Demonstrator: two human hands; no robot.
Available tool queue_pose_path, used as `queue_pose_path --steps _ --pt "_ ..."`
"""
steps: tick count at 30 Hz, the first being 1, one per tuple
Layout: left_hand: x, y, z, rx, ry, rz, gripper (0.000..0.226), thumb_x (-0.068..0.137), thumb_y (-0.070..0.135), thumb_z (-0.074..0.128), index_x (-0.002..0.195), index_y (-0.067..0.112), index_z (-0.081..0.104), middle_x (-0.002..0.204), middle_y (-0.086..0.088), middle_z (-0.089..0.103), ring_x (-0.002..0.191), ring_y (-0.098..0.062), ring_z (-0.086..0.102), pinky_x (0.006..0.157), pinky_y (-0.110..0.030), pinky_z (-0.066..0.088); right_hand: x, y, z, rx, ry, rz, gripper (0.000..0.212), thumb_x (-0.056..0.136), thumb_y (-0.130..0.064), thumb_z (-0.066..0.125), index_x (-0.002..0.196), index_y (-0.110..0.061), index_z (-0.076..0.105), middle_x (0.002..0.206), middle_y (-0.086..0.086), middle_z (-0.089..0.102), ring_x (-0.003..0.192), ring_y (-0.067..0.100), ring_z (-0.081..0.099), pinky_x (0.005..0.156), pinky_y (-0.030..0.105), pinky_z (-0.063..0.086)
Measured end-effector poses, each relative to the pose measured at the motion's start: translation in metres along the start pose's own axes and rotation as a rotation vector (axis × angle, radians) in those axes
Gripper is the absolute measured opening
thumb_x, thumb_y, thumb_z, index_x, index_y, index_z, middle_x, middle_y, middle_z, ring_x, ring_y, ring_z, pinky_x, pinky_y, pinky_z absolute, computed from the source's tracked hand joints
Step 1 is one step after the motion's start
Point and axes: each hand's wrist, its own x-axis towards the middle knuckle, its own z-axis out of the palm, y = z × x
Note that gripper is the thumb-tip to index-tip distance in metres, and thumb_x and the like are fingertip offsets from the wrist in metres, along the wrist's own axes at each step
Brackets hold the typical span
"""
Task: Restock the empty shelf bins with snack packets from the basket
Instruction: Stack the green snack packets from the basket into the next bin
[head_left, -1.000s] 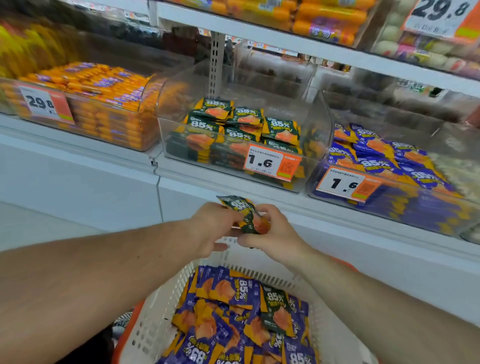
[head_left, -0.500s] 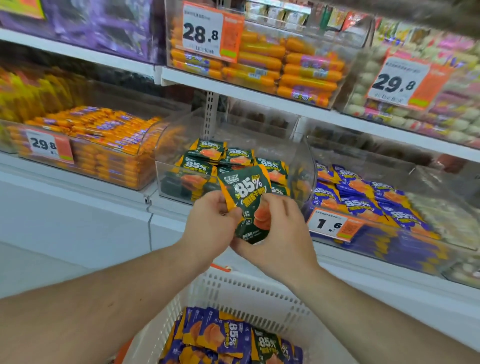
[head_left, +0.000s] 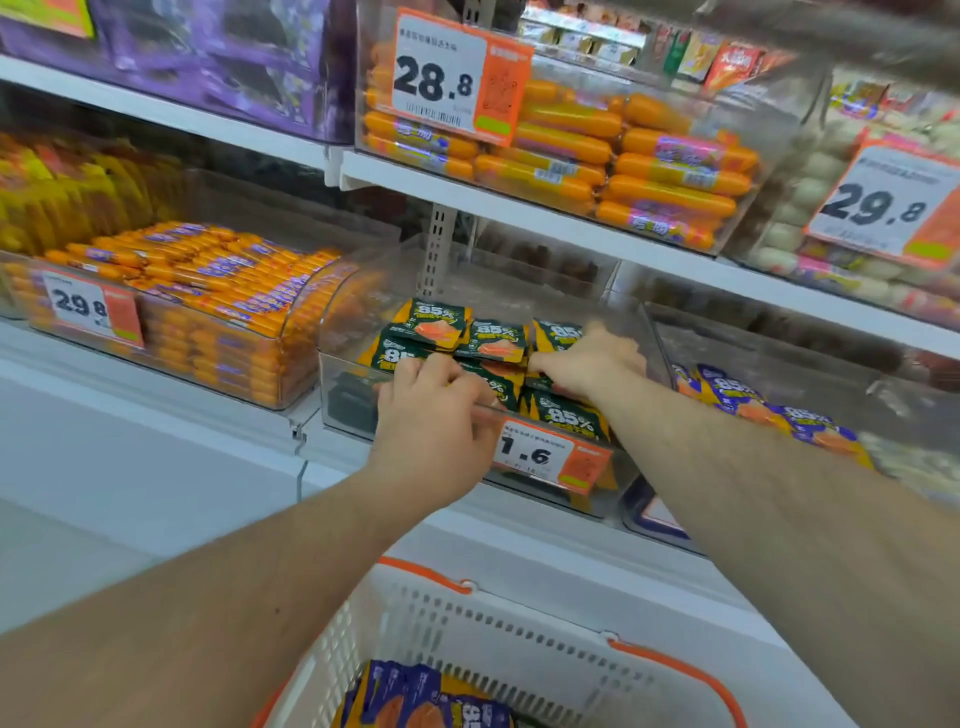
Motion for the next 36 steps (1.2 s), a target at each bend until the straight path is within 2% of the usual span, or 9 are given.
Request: queue_pose_path --steps 7,15,20,23,26,29,32,34,36 --pt "0.003 -0.005 0.014 -0.019 0.143 0.059 0.028 0.073 0.027 0.045 0.081 0.019 0.071 0.084 0.003 0.033 0.081 -0.028 0.044 0.066 -0.036 0.033 0.036 -0.008 0.031 -0.086 -0.009 0.082 0.089 0.054 -0.074 0.072 0.12 -0.014 0.062 0.122 0.014 0.06 0.105 0.029 0.061 0.07 0.03 0.049" --pt "0.0 -0.006 0.021 0.007 0.096 0.02 0.026 0.064 0.022 0.055 0.087 0.018 0.067 0.092 -0.009 0.052 0.088 -0.033 0.05 0.07 -0.038 0.035 0.045 0.0 0.039 -0.105 -0.101 0.022 0.092 0.058 -0.079 0.07 0.117 -0.01 0.057 0.117 0.013 0.061 0.1 0.028 0.06 0.071 0.032 0.051" --pt "-0.002 -0.003 0.019 -0.099 0.104 0.039 0.027 0.067 0.022 0.052 0.09 0.019 0.064 0.098 -0.003 0.05 0.094 -0.027 0.048 0.076 -0.036 0.032 0.044 0.001 0.035 -0.069 -0.096 -0.008 0.078 0.066 -0.074 0.069 0.112 -0.011 0.06 0.115 0.012 0.062 0.094 0.027 0.061 0.069 0.031 0.051" --pt "-0.004 0.0 0.014 -0.183 0.098 0.128 0.022 0.07 0.02 0.049 0.089 0.019 0.061 0.093 0.004 0.049 0.088 -0.022 0.052 0.074 -0.035 0.038 0.023 -0.001 0.019 0.005 -0.03 -0.097 0.052 0.077 -0.06 0.067 0.099 -0.014 0.061 0.104 0.01 0.062 0.081 0.024 0.059 0.061 0.026 0.044" --pt "-0.017 0.002 0.019 -0.278 -0.124 0.098 0.017 0.075 0.008 0.059 0.088 0.019 0.061 0.077 0.011 0.054 0.074 -0.015 0.053 0.074 -0.039 0.049 -0.024 0.006 0.004 0.185 0.326 -0.413 0.018 0.083 -0.032 0.063 0.089 -0.015 0.065 0.098 0.008 0.058 0.089 0.028 0.06 0.066 0.028 0.042" --pt "-0.034 0.003 0.031 -0.26 -0.497 -0.109 0.02 0.082 0.007 0.059 0.083 0.028 0.058 0.076 0.015 0.056 0.075 -0.015 0.056 0.071 -0.026 0.048 -0.075 0.027 0.009 0.399 0.732 -0.875 0.014 0.076 -0.018 0.058 0.067 -0.007 0.058 0.075 0.011 0.054 0.073 0.033 0.056 0.061 0.034 0.042" --pt "-0.052 0.001 0.044 -0.188 -0.791 -0.206 0.014 0.083 0.012 0.057 0.078 0.025 0.059 0.08 0.01 0.061 0.072 -0.008 0.059 0.061 -0.02 0.045 -0.121 0.057 0.035 0.541 0.746 -1.056 0.016 0.074 -0.01 0.059 0.06 -0.003 0.055 0.063 0.013 0.048 0.06 0.031 0.048 0.058 0.037 0.041" --pt "-0.064 0.001 0.049 -0.097 -0.978 -0.136 0.013 0.084 0.012 0.055 0.074 0.018 0.058 0.072 0.005 0.055 0.065 -0.009 0.052 0.058 -0.025 0.042 -0.141 0.084 0.069 0.592 0.648 -0.973 0.015 0.073 -0.011 0.059 0.061 -0.003 0.055 0.064 0.011 0.048 0.062 0.027 0.046 0.059 0.028 0.035" --pt "-0.074 0.003 0.05 -0.004 -1.108 -0.055 0.01 0.088 0.013 0.054 0.088 0.005 0.061 0.074 0.002 0.057 0.066 -0.012 0.049 0.061 -0.027 0.041 -0.156 0.115 0.115 0.578 0.462 -0.781 0.015 0.074 -0.018 0.056 0.063 -0.007 0.055 0.067 0.006 0.05 0.065 0.021 0.046 0.06 0.025 0.031"
